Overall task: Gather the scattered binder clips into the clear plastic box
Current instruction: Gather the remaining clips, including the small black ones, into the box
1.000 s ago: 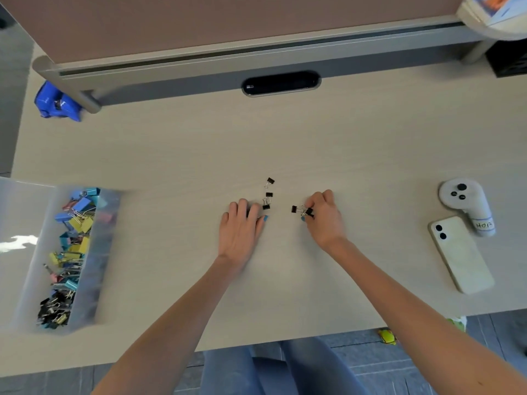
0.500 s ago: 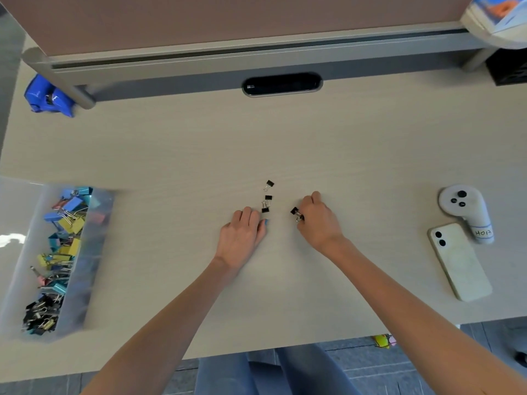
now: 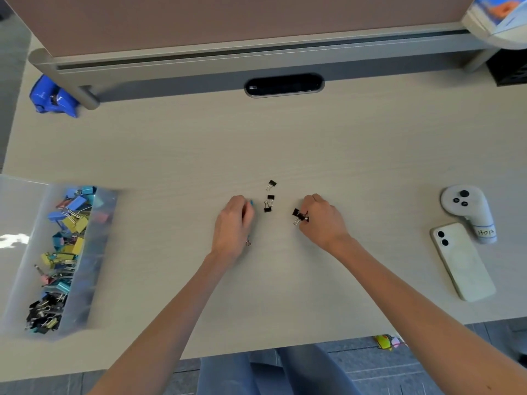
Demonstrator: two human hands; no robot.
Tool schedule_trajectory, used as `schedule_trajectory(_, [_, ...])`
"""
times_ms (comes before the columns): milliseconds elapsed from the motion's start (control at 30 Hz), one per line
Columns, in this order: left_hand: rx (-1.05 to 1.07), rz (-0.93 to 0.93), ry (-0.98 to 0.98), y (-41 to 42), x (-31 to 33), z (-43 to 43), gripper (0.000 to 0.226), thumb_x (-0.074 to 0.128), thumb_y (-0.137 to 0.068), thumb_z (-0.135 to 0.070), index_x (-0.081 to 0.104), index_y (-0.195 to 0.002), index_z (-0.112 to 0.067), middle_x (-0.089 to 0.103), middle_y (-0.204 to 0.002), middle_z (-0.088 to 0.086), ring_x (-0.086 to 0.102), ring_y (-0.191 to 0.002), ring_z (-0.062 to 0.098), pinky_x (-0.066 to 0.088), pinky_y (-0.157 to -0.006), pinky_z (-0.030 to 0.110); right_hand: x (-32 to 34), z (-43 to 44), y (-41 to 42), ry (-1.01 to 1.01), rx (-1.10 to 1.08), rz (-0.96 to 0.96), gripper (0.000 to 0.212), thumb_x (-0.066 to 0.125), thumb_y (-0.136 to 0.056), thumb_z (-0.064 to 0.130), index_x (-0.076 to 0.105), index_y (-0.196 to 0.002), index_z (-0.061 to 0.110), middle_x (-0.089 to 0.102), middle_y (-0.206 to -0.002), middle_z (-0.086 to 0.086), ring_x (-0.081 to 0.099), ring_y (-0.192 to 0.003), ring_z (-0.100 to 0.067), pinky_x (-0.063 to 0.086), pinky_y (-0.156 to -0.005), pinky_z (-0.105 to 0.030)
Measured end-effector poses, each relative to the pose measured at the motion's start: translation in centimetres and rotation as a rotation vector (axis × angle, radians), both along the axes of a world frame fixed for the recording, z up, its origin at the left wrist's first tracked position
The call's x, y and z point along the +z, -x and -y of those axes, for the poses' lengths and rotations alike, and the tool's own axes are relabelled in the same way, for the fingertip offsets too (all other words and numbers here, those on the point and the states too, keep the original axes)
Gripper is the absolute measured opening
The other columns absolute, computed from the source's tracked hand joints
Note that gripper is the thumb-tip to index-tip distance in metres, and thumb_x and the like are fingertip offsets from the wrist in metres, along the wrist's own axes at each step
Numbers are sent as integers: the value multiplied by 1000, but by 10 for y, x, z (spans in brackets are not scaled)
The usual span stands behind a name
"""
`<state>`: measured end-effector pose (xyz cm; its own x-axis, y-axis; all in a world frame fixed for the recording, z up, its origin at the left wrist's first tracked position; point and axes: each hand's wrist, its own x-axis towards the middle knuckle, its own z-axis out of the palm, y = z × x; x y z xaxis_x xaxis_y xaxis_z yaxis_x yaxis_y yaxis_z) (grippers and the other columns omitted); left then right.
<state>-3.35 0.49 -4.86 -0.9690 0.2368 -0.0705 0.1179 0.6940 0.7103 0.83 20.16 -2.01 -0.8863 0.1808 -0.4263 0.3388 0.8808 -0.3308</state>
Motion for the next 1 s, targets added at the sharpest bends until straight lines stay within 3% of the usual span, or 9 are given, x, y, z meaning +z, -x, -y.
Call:
schedule_trajectory(67, [191,273,-258,8,12,-3,31,45,-95,-12,33,-66,-13,33,-64,1,26,-59,15,27,-54,29,-1,-1,-1,12,-22,-1,23,54,-81,4,54,-104,4,53,-109,-10,57,-89,-33,40,-67,-32])
schedule_trajectory(167, [421,739,-638,20,30,-4,30,46,-93,-19,37,-64,-18,35,-64,1,26,-51,13,24,-43,22,-1,-2,1,59,-63,18,20,56,-82,6,56,-102,4,52,-109,-10,57,-90,-33,43,-70,-34])
schedule_trajectory(300, [330,1117,-1041,27,46,5,29,42,-96,-21,44,-68,-15,36,-62,-2,23,-45,6,19,-35,16,-2,-2,2,56,-72,32,16,56,-82,6,58,-98,2,52,-107,-11,57,-87,-33,48,-72,-37])
schedule_trajectory(500, [167,1280,-1176,25,65,12,33,44,-92,-23,50,-62,-12,34,-60,-3,28,-40,5,22,-32,15,-1,0,-1,36,-59,-2,26,54,-81,1,56,-107,3,51,-111,-13,54,-99,-31,41,-71,-31])
schedule_trajectory(667, [125,1373,-1301,20,69,17,38,42,-93,-23,44,-57,-13,26,-59,-5,14,-42,5,17,-27,14,-2,2,-5,6,-40,-32,26,53,-81,0,56,-108,2,43,-118,-12,52,-102,-30,47,-75,-33])
schedule_trajectory(833, [91,1382,-1385,17,67,20,36,72,-81,-21,44,-58,-14,18,-60,-6,12,-38,6,13,-28,14,-4,3,-8,8,28,-70,21,50,-81,-2,54,-100,5,53,-108,-9,53,-96,-27,40,-68,-30])
schedule_trajectory(933, [54,1395,-1443,15,66,22,32,77,-79,-23,49,-65,-14,24,-59,-6,14,-39,6,14,-29,14,-6,5,-10,255,-186,-127,19,53,-78,-3,54,-89,12,56,-88,-1,53,-77,-18,42,-62,-25])
schedule_trajectory(1000, [42,1399,-1472,14,66,24,28,76,-80,-23,52,-69,-13,31,-60,-5,14,-41,6,18,-28,14,-1,8,-10,620,-484,-106,14,56,-80,-4,59,-84,10,54,-75,1,51,-65,-12,43,-58,-15])
